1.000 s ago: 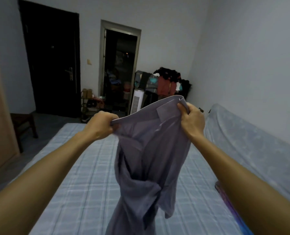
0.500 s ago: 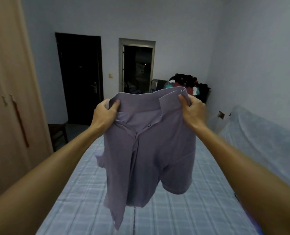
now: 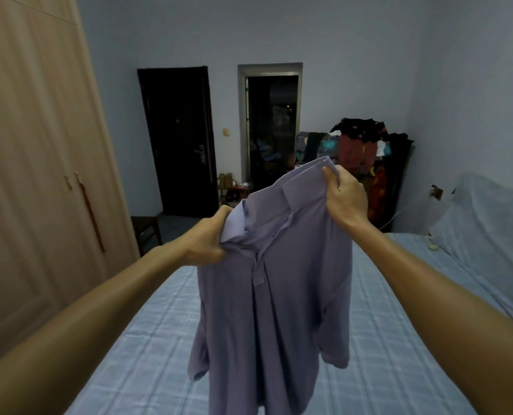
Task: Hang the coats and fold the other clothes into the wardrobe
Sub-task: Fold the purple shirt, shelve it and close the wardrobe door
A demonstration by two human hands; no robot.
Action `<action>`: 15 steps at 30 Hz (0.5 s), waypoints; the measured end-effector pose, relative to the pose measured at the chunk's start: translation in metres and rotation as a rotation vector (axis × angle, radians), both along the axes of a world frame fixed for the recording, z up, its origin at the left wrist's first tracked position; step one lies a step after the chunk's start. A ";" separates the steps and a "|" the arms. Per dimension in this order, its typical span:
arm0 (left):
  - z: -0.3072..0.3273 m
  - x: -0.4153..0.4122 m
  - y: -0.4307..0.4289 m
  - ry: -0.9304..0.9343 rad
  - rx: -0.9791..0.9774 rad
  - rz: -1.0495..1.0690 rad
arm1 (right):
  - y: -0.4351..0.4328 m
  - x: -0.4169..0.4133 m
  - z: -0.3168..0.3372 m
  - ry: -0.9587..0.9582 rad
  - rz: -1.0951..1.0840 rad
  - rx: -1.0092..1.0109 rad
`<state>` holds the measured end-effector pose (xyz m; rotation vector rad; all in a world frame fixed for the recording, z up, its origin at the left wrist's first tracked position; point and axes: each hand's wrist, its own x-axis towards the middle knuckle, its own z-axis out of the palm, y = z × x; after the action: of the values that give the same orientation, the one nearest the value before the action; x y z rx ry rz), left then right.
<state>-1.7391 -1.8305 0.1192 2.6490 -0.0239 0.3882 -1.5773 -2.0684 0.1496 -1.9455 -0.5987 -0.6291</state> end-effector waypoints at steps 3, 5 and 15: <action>0.004 -0.006 0.008 -0.184 -0.132 0.093 | -0.007 -0.014 0.004 -0.034 0.000 0.025; 0.006 -0.012 0.014 -0.277 -0.218 0.133 | -0.013 -0.024 0.009 -0.088 0.010 0.004; 0.021 -0.046 0.033 -0.228 -0.700 0.032 | 0.003 -0.089 0.028 0.053 0.104 -0.098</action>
<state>-1.7848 -1.7979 0.1401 1.9104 0.0708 0.5831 -1.6666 -2.0659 0.1781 -2.0016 -0.7041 -0.4896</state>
